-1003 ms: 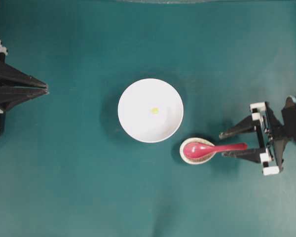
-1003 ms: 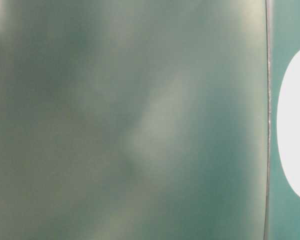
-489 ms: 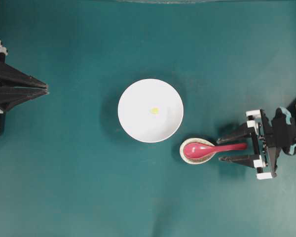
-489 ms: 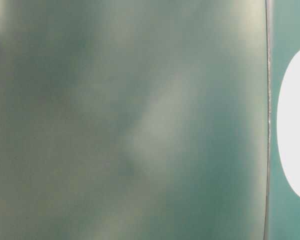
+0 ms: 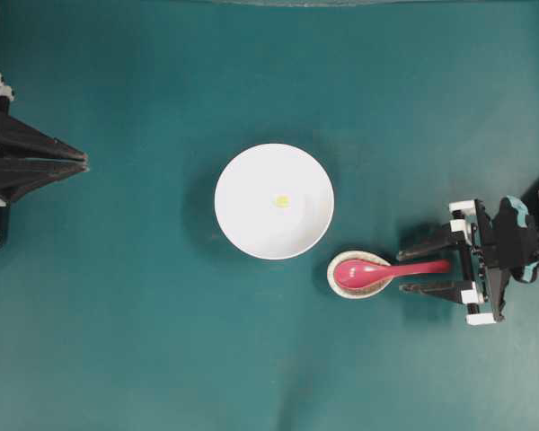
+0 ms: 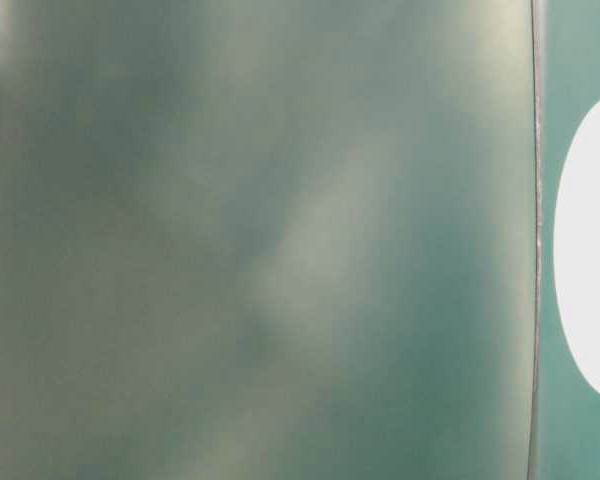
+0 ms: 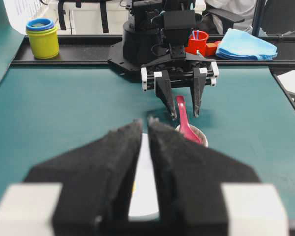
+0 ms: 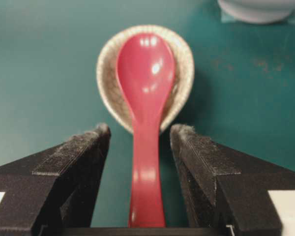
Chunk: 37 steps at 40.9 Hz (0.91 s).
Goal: Scoop the yellow hexagonal prism block from the bowl with a spoon using the right arm.
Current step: 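Lower the open right gripper around the red spoon handle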
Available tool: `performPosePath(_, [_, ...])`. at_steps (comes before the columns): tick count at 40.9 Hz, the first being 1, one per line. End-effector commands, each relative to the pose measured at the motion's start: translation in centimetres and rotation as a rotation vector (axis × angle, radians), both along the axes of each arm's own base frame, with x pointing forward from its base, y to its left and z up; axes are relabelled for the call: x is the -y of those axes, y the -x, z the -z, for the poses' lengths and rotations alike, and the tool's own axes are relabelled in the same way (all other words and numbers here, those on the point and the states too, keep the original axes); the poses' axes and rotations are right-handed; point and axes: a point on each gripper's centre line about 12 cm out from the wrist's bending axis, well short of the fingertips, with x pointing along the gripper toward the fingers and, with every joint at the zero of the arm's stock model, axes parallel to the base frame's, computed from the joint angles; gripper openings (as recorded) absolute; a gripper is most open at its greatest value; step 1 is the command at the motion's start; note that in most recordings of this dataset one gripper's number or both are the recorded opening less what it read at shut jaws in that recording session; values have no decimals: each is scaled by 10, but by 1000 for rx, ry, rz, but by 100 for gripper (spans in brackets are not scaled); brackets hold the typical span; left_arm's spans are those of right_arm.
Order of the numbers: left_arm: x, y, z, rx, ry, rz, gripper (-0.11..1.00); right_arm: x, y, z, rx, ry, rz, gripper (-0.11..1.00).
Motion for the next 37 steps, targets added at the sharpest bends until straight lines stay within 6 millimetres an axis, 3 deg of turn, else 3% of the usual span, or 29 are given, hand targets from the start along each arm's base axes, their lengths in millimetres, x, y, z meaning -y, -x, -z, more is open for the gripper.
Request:
performPosePath(1, [0,-2,-7,21,-3,-1,14,-1,0,-2,8,-6,-1,58])
performPosePath(37, [0,-2,-7,20,-3,-1,14,-2,-2,0,-10,-9,3,57])
